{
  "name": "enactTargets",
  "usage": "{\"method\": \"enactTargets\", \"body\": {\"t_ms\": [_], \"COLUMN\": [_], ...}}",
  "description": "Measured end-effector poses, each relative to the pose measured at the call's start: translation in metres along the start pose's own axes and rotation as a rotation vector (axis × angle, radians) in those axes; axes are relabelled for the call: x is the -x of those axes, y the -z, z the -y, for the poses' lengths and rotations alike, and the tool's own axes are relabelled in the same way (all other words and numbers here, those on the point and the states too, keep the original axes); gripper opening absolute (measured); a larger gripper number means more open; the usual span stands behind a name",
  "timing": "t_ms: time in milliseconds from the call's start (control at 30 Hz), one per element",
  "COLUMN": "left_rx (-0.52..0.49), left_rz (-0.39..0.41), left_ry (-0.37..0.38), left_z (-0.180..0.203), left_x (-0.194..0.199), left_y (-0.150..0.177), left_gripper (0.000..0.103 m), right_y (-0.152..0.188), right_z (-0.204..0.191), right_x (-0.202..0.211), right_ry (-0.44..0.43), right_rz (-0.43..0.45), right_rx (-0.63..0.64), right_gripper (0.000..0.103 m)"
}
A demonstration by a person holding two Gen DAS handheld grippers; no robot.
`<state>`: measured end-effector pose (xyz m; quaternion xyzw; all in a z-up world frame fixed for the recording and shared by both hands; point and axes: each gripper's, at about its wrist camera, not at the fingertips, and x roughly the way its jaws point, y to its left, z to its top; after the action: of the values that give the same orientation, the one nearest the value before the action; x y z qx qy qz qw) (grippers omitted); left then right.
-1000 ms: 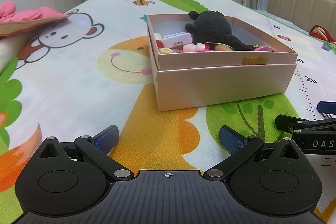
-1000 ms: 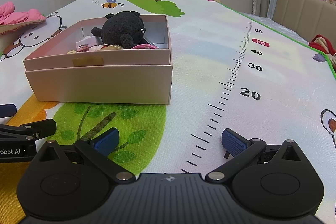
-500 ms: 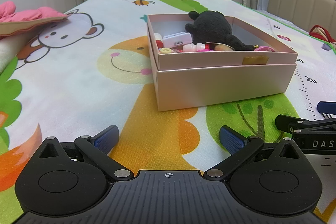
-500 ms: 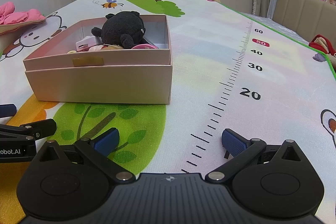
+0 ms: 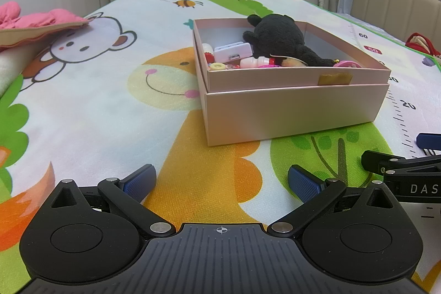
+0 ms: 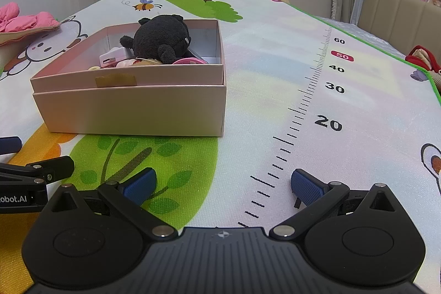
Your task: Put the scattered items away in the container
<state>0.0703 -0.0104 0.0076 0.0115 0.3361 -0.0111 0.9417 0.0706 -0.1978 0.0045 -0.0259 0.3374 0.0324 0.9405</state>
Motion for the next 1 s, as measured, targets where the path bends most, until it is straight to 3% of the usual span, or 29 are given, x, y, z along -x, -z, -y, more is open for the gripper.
{"method": "enactTargets", "body": {"t_ms": [1000], "left_rx": [0.000], "left_rz": [0.000], "left_ry": [0.000], "left_z": [-0.0002], "left_x": [0.0000], "left_y": [0.0000], "left_gripper": [0.103], "right_y": [-0.0001], "right_z": [0.0001], "right_x": [0.0002], "right_ry": [0.000], "right_rz": [0.000], "right_rx": [0.000], "right_gripper": [0.103]}}
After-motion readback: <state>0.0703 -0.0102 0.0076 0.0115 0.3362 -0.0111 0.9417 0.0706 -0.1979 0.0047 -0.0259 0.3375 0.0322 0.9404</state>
